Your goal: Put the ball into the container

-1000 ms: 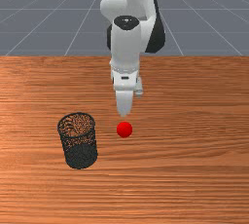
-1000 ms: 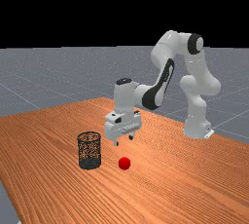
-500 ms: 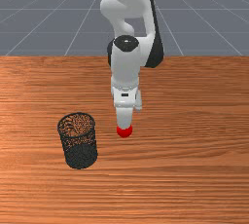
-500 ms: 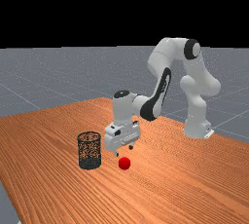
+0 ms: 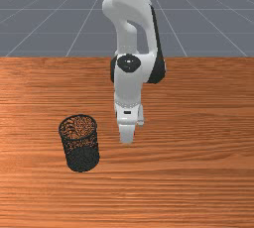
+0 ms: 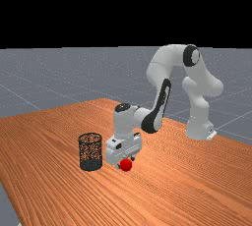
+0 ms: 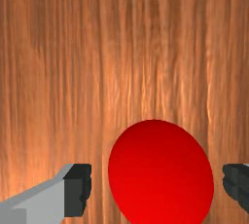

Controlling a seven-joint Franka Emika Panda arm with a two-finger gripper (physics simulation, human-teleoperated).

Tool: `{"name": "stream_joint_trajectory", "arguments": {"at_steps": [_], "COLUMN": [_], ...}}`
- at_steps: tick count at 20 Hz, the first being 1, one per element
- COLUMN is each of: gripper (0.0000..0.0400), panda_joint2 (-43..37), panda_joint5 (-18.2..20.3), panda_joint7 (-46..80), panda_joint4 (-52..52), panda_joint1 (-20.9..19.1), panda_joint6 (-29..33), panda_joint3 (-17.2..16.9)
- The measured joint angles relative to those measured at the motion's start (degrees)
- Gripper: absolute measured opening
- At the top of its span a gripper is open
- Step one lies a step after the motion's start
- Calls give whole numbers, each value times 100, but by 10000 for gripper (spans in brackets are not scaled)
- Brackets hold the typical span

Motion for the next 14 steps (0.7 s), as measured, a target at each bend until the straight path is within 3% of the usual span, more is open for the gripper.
{"name": "stream_joint_trajectory", "arguments": {"at_steps": [7, 8, 11, 13, 14], "gripper": [400, 281, 279, 279, 279], "panda_joint2": [222, 216, 247, 203, 37], "panda_joint5": [-4, -25, -64, 77, -19], "panda_joint7": [9, -40, 76, -100, 19], "panda_joint4": [31, -3, 42, 13, -215], "panda_joint1": [0, -7, 57, -83, 7], "panda_joint6": [250, 352, 393, 354, 626], "panda_joint3": [-3, 5, -60, 83, -14]}}
